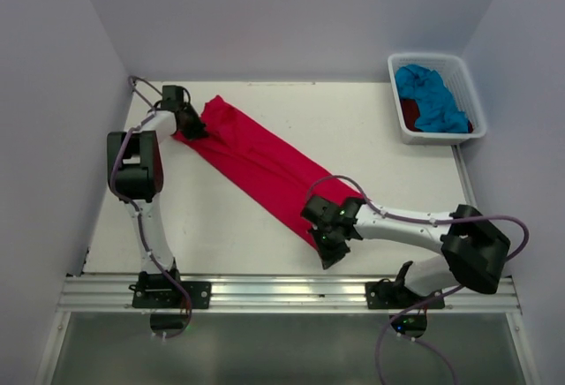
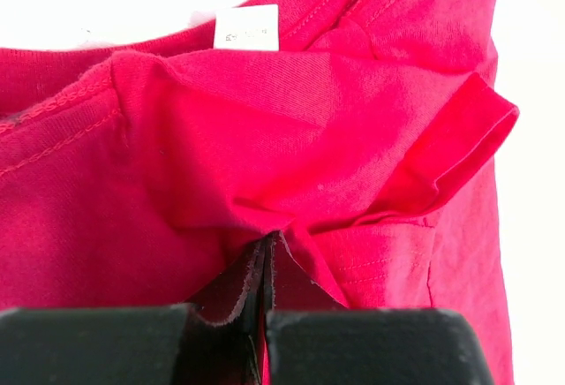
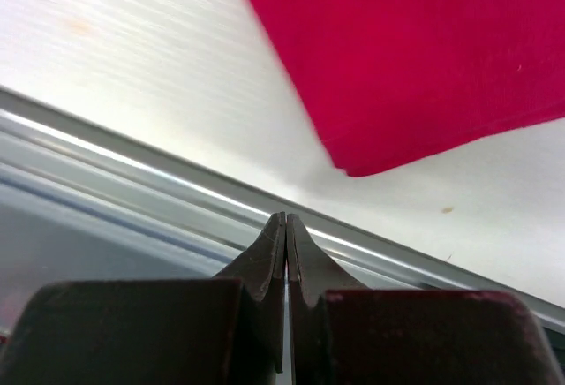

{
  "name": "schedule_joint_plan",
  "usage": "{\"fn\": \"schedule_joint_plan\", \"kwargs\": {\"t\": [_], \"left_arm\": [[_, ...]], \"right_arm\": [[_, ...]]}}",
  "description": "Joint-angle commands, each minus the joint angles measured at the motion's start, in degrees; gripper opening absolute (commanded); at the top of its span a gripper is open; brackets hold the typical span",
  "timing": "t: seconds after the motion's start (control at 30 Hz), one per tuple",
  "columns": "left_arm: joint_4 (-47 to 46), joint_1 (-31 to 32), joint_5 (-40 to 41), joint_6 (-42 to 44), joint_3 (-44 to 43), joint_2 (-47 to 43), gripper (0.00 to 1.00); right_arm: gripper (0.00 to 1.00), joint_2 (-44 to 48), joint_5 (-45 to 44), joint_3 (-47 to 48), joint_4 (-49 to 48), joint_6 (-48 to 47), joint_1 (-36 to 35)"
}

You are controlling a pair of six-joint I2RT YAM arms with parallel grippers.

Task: Fold and stack the t-shirts
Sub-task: Rotate the tshirt 90 degrees

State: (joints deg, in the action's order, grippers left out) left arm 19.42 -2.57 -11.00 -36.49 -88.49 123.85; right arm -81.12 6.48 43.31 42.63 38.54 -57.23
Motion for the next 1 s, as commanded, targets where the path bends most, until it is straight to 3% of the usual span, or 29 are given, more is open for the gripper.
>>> {"fn": "schedule_joint_plan", "kwargs": {"t": [0.0,0.17,0.27,0.37,0.63,0.87,0.97], "left_arm": [[1.3,0.7,-1.5,3.0,1.9,-0.5,0.0],[1.1,0.7,-1.6,3.3,4.5,-2.3,0.0],[1.0,0.7,-1.3,3.4,5.6,-2.7,0.0],[1.1,0.6,-0.9,3.5,6.4,-3.7,0.0],[1.4,0.6,-0.8,3.7,6.9,-4.9,0.0],[1.7,0.7,-1.8,3.8,4.6,-2.7,0.0],[1.6,0.7,-2.2,3.8,3.2,-0.5,0.0]], "right_arm": [[0.0,5.2,-8.8,9.4,1.7,-1.5,-1.0],[0.0,1.9,-30.4,23.4,7.0,-6.8,2.1],[0.0,-6.1,-34.1,28.8,9.9,-7.4,9.3],[0.0,-12.5,-40.0,30.3,9.9,-7.0,11.8],[0.0,-22.2,-38.4,26.8,4.9,-6.1,14.4],[0.0,-20.0,-31.6,19.4,0.9,-5.8,14.4],[0.0,-18.5,-24.6,14.5,-1.6,-5.5,14.3]]}}
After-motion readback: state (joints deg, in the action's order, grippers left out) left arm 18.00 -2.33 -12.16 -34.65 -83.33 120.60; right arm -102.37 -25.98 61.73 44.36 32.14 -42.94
